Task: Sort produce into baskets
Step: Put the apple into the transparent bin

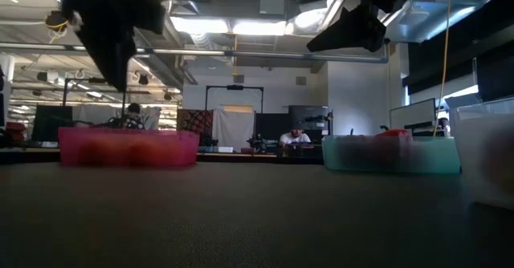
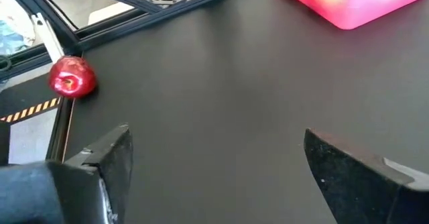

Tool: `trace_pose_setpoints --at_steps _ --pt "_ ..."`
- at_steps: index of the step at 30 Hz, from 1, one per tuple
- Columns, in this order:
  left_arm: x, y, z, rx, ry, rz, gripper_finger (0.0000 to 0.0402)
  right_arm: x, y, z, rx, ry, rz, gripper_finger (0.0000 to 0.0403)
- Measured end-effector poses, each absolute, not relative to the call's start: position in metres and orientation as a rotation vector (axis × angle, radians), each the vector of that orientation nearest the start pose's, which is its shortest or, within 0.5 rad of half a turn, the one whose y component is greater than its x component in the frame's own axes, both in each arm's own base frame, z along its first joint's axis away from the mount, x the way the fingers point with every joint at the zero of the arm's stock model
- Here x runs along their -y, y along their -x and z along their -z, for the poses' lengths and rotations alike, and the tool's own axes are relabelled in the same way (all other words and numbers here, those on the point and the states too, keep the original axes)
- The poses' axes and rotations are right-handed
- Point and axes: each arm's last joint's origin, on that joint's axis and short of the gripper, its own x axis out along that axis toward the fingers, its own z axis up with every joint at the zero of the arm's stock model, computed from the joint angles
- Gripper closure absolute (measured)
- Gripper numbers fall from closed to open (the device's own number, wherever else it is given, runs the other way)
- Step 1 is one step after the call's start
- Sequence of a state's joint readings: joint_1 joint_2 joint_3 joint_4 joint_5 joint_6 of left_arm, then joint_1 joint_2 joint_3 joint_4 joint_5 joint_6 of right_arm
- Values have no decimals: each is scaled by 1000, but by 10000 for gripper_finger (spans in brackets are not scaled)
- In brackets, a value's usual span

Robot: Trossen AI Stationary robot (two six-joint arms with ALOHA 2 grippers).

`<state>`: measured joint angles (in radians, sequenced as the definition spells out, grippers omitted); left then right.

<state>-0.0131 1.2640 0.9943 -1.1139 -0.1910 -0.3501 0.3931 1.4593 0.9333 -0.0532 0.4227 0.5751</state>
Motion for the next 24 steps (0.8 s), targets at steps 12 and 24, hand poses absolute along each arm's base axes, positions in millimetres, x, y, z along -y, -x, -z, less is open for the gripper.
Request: trace_pose_setpoints --at_steps 12,24 --pt "87 -196 -254 -1343 237 -121 103 -109 -292 -243 -510 -335 165 52" --pt "136 -189 -258 -1200 301 64 103 -109 -292 -243 -512 -331 165 52"
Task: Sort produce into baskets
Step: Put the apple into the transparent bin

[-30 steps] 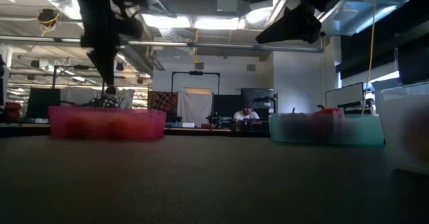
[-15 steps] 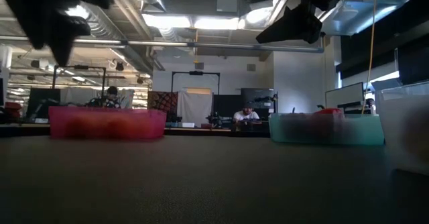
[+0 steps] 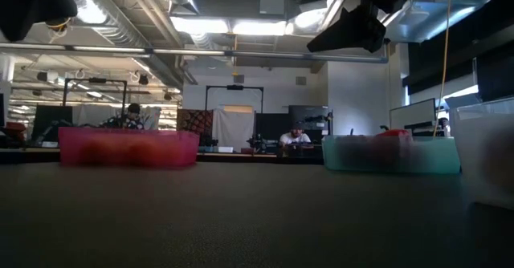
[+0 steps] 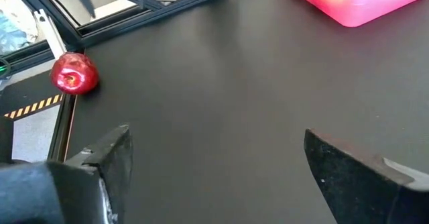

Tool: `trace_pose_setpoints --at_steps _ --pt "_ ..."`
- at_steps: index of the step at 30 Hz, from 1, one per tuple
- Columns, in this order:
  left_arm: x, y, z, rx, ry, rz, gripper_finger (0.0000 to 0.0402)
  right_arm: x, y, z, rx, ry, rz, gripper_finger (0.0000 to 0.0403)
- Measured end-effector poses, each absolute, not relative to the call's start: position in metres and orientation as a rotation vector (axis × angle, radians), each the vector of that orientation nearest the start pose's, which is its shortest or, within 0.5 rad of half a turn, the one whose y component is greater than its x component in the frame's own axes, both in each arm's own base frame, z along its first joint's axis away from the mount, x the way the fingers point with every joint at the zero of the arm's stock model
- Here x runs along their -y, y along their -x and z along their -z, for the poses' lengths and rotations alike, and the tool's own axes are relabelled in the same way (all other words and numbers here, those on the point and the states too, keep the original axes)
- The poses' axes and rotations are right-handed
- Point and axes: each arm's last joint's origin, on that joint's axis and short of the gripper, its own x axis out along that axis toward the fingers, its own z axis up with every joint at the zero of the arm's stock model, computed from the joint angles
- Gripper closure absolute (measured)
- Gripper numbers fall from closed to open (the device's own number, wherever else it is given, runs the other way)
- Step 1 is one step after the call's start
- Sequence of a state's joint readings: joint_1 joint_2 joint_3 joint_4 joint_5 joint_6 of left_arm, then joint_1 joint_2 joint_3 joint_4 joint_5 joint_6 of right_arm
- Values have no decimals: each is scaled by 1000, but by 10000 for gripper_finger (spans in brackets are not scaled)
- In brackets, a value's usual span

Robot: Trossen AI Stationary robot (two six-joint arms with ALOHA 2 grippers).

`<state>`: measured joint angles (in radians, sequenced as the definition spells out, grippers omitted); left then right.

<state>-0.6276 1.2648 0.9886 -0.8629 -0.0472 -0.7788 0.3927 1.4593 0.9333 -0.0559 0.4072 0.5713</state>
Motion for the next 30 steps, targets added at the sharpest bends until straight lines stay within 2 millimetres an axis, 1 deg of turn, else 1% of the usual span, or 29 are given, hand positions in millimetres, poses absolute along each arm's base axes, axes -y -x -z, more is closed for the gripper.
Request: trace_pose_setpoints --at_steps 3,8,10,12,16,18,21,25,30 --pt "139 -193 -261 -1151 324 92 102 -109 -292 -243 -515 -329 166 52" --pt "140 -201 -265 -1051 262 148 102 -108 -292 -242 -518 -328 167 52" --pt "141 -203 -266 -1030 256 162 96 -108 -292 -242 -519 -327 167 52" --pt "143 -204 -265 -1022 258 165 80 -108 -292 -242 -520 -327 167 52" --pt "147 -202 -264 -1038 295 154 27 -108 -291 -241 -532 -320 171 52" --pt "152 -200 -264 -1052 314 183 9 -108 -291 -241 -531 -321 170 52" --pt "160 -196 -266 -1044 309 251 11 -108 -291 -241 -531 -321 171 52" --pt "166 -192 -266 -1042 290 285 19 -108 -291 -241 -531 -321 171 52" --pt "173 -188 -268 -1051 404 258 20 -108 -291 -241 -531 -321 170 52"
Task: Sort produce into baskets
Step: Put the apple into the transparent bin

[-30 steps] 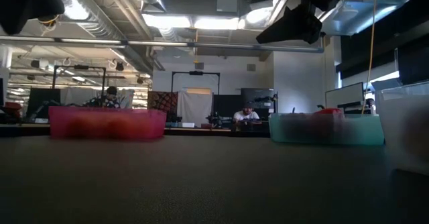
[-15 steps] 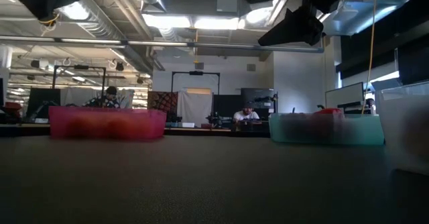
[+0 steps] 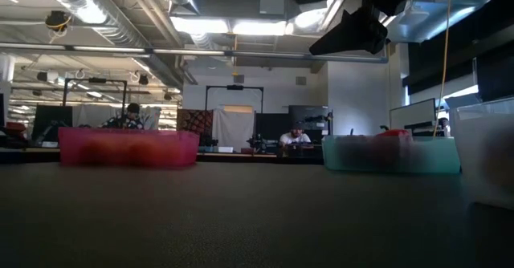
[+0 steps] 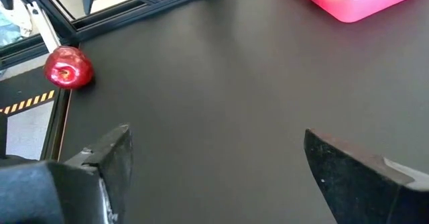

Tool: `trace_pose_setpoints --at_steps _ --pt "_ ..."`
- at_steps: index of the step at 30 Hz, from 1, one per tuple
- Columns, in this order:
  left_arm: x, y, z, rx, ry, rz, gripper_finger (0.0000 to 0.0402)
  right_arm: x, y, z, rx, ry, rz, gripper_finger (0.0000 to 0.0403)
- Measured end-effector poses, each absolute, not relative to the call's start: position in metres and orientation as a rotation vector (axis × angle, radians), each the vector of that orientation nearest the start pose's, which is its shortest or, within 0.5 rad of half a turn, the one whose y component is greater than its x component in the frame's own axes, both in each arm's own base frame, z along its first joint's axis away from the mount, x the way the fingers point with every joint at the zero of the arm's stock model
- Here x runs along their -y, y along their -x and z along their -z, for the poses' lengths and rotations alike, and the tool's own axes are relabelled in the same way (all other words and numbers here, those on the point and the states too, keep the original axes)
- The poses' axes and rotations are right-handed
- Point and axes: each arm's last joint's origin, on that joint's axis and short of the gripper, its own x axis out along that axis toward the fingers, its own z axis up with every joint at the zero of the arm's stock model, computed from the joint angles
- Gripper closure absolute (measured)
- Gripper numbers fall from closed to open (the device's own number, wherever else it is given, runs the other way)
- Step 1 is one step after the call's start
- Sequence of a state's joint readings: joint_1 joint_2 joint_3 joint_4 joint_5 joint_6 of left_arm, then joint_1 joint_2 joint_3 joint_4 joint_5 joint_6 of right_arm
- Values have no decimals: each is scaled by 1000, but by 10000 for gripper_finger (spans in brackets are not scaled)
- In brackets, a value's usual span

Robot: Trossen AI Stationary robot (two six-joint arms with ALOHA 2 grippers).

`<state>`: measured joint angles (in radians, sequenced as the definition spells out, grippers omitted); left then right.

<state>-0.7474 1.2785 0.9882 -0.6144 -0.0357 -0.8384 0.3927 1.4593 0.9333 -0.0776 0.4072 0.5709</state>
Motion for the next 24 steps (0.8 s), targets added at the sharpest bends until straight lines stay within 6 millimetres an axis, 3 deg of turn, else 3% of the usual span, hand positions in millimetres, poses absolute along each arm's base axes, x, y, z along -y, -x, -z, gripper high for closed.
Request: trace_pose_setpoints --at_steps 8,14,24 --pt "199 -167 -263 -1126 485 268 20 -108 -291 -241 -531 -321 170 52" --pt "225 -152 -241 -1232 467 235 20 -108 -291 -241 -530 -321 170 52" --pt "253 -151 -204 -1314 435 168 20 -108 -291 -241 -530 -321 171 52"
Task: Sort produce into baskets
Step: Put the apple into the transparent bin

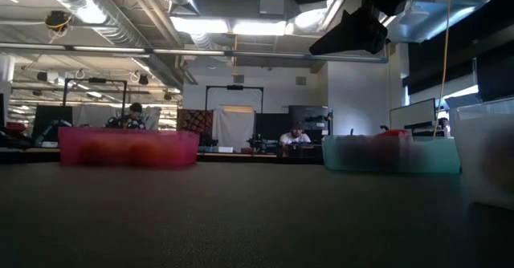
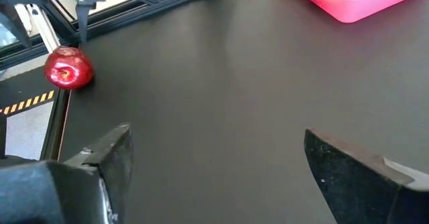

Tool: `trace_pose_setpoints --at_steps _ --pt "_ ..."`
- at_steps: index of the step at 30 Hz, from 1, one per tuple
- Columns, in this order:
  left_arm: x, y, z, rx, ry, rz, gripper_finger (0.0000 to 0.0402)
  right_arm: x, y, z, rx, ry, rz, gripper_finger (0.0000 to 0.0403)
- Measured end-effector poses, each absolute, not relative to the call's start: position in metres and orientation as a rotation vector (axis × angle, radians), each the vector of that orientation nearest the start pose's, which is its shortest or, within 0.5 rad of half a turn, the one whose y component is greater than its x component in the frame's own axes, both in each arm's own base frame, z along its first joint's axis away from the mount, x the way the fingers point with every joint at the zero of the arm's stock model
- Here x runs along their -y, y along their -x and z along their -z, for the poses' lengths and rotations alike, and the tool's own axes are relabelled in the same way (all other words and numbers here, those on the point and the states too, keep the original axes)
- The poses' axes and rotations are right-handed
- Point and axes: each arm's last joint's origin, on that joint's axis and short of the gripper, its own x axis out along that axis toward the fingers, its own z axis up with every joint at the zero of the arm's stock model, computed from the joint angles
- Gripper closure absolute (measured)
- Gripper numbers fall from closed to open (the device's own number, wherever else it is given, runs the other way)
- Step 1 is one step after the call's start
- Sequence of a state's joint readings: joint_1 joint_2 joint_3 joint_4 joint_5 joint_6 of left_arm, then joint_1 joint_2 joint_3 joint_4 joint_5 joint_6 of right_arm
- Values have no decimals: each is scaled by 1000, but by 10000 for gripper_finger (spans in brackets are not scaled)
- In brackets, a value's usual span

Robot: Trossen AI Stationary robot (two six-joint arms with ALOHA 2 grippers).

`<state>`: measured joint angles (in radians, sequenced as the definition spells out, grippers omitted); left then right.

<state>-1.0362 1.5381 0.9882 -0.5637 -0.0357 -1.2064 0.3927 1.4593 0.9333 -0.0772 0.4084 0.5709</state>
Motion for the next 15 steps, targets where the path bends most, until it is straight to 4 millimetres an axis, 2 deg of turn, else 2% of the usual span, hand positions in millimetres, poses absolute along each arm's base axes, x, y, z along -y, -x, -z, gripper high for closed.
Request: trace_pose_setpoints --at_steps 7,15 --pt "266 -157 -187 -1302 420 200 20 -108 -291 -241 -529 -321 172 52" --pt "264 -168 -181 -1231 300 241 20 -108 -291 -241 -529 -320 173 52"
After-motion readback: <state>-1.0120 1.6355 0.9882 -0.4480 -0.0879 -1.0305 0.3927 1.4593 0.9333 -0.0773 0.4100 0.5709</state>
